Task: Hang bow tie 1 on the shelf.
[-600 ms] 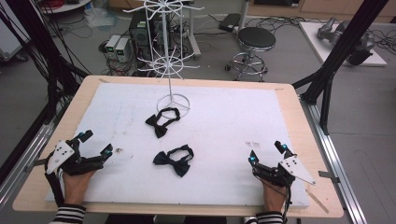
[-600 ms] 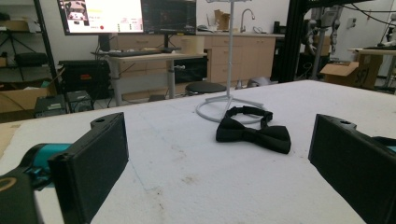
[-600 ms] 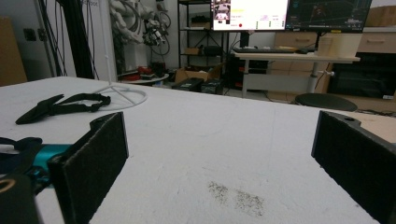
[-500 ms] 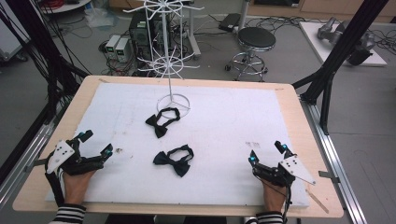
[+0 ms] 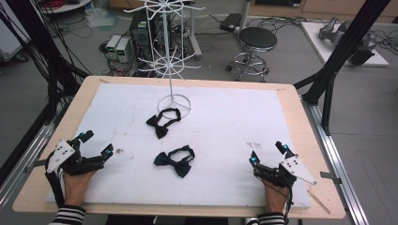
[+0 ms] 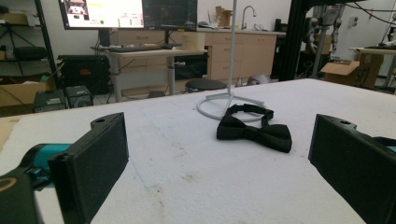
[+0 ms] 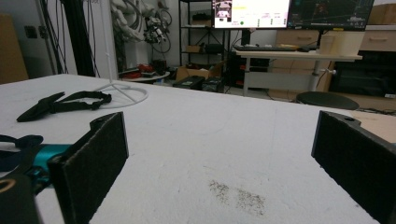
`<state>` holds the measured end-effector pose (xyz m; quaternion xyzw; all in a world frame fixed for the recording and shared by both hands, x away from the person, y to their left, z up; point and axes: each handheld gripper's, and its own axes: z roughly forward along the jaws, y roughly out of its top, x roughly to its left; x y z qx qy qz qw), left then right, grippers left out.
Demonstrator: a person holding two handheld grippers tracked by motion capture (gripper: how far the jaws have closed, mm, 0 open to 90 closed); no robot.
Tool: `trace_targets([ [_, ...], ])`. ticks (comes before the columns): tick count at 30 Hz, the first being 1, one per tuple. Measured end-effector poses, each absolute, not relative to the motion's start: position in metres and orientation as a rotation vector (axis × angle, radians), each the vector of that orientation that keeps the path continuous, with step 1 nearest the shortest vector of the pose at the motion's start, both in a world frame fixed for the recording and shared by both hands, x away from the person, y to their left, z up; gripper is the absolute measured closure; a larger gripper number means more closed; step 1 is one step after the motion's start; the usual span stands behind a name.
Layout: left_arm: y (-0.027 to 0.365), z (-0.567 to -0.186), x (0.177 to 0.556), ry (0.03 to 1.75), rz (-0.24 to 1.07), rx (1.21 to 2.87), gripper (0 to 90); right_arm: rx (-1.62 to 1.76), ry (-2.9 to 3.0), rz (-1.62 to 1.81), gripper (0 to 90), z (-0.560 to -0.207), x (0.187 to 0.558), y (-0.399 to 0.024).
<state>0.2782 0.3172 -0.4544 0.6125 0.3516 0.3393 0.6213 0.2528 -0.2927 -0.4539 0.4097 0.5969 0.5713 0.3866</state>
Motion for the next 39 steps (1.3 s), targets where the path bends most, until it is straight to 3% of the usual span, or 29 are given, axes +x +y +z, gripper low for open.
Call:
trace_targets([
  [14,0.319,-0.452,0.281,0.831,0.74,1.403,5.3,1.036,1.508,1.461,3.0,-0.454,0.252,-0.294],
  [25,0.314,-0.43,0.284,0.771,0.689,1.416,5.3,1.054,1.509,1.463,3.0,-0.454,0.252,-0.293],
  [39,0.297,-0.395,0.29,0.618,0.643,1.608,5.3,1.05,1.505,1.462,3.0,-0.454,0.252,-0.294],
])
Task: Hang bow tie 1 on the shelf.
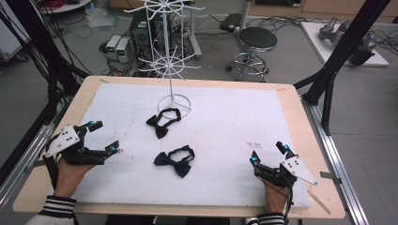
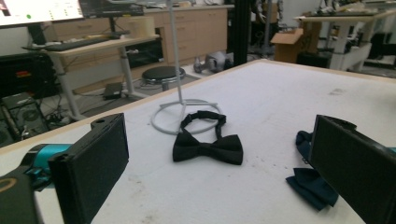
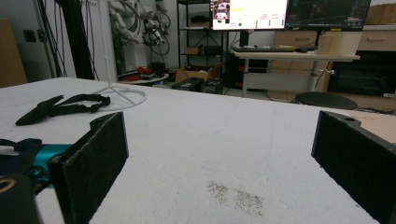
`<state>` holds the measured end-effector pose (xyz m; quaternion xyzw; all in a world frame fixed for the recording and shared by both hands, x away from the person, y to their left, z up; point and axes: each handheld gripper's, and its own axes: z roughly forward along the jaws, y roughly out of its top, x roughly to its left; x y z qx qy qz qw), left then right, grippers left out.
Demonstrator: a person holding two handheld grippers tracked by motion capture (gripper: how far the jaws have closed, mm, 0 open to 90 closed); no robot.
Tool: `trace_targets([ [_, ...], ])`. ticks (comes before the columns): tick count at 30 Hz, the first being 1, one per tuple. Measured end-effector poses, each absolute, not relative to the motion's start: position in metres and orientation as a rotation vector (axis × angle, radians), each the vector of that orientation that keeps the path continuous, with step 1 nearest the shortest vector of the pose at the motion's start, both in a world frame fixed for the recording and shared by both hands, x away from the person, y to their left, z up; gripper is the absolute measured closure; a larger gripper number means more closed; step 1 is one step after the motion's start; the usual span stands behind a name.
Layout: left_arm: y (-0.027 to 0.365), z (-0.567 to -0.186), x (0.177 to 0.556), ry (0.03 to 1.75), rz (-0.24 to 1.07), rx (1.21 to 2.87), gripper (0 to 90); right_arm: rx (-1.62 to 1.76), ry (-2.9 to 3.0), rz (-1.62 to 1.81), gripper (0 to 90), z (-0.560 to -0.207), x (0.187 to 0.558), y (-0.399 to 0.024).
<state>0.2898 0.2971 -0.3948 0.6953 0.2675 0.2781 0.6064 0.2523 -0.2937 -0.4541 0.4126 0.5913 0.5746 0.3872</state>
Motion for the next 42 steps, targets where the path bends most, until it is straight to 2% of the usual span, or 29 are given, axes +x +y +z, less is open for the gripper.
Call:
trace_targets([
  [10,0.288,-0.382,0.295,0.538,0.564,1.71,5.3,1.05,1.502,1.465,3.0,-0.454,0.252,-0.294],
  [24,0.266,-0.366,0.301,0.436,0.516,1.849,5.3,1.056,1.501,1.465,3.0,-0.454,0.252,-0.294],
  [42,0.228,-0.357,0.313,0.322,0.425,1.993,5.3,1.055,1.497,1.466,3.0,-0.454,0.252,-0.294],
])
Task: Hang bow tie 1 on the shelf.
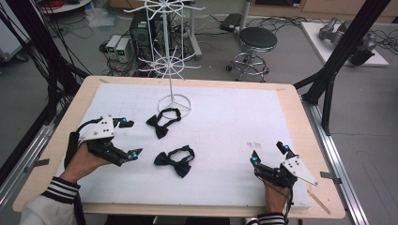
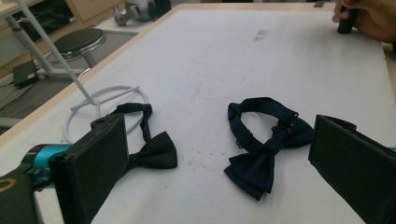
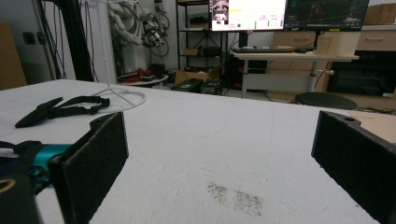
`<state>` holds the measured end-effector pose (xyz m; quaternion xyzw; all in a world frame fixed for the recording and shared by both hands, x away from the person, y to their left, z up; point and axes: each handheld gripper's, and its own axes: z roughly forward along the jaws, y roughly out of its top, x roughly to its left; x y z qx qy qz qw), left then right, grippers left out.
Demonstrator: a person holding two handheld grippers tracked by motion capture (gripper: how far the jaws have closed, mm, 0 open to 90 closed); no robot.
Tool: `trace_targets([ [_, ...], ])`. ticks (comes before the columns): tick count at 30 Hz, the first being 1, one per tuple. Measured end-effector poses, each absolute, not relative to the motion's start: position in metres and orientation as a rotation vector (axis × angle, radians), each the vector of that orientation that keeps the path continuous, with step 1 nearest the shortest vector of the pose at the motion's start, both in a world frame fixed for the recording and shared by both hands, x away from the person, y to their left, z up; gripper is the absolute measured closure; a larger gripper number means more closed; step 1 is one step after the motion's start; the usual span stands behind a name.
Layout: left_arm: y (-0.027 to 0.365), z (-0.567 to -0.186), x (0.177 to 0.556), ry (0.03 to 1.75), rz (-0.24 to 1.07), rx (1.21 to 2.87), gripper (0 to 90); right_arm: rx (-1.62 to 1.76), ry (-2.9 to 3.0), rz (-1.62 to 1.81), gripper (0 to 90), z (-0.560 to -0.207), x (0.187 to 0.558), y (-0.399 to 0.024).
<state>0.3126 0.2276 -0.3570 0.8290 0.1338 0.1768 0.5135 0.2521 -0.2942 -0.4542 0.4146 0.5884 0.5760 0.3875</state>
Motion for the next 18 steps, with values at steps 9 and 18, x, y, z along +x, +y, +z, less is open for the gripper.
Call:
trace_targets([
  [9,0.209,-0.352,0.317,0.235,0.365,2.105,5.3,1.056,1.496,1.465,3.0,-0.454,0.252,-0.294],
  [18,0.191,-0.354,0.322,0.174,0.317,2.181,11.8,1.056,1.496,1.466,3.0,-0.454,0.252,-0.294],
])
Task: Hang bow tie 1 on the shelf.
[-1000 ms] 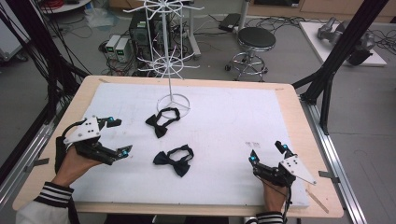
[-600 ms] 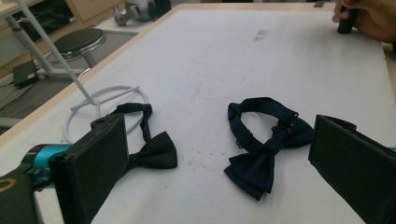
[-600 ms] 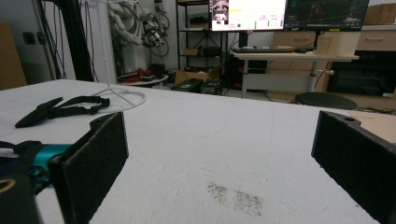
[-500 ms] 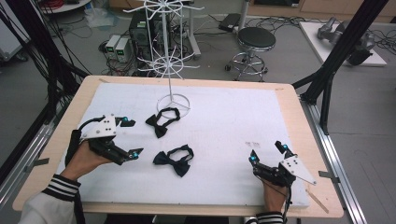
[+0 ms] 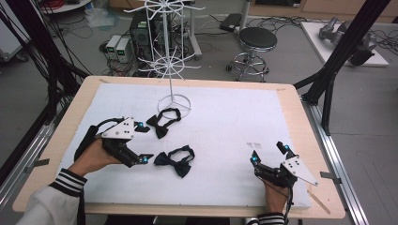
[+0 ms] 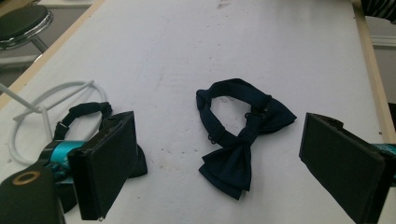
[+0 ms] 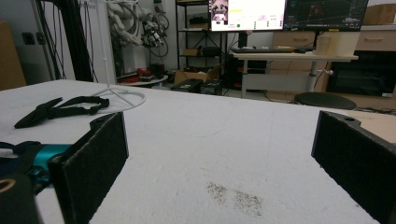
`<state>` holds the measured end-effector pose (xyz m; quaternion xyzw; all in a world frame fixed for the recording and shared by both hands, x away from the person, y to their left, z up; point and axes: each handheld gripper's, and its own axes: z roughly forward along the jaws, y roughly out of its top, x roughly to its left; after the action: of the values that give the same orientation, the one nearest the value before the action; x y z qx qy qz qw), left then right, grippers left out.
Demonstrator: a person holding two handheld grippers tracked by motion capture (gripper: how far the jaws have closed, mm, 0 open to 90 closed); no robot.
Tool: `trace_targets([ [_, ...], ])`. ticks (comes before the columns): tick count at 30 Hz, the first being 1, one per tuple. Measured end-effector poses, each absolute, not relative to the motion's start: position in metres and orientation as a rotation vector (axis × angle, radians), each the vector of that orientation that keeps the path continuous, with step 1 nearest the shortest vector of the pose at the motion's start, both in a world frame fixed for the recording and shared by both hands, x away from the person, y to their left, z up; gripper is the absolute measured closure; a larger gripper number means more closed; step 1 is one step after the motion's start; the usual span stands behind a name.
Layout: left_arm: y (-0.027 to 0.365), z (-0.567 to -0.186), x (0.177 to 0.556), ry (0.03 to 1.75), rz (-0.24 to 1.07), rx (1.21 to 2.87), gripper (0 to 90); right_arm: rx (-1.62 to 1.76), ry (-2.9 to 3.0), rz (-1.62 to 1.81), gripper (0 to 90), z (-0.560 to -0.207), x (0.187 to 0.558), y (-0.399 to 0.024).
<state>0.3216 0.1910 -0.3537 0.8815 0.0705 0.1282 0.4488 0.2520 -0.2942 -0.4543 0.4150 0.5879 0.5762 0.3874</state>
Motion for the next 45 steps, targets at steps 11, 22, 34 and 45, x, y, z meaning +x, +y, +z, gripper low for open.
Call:
trace_targets([
  [11,0.174,-0.356,0.326,0.126,0.264,2.263,12.5,1.056,1.495,1.467,3.0,-0.454,0.252,-0.294],
  [22,0.152,-0.366,0.329,0.055,0.213,2.352,13.6,1.056,1.493,1.468,3.0,-0.454,0.252,-0.294],
  [34,0.129,-0.369,0.331,-0.026,0.153,2.399,17.8,1.054,1.493,1.468,3.0,-0.454,0.252,-0.294],
  [45,0.116,-0.377,0.335,-0.053,0.117,2.447,20.8,1.057,1.491,1.469,3.0,-0.454,0.252,-0.295],
])
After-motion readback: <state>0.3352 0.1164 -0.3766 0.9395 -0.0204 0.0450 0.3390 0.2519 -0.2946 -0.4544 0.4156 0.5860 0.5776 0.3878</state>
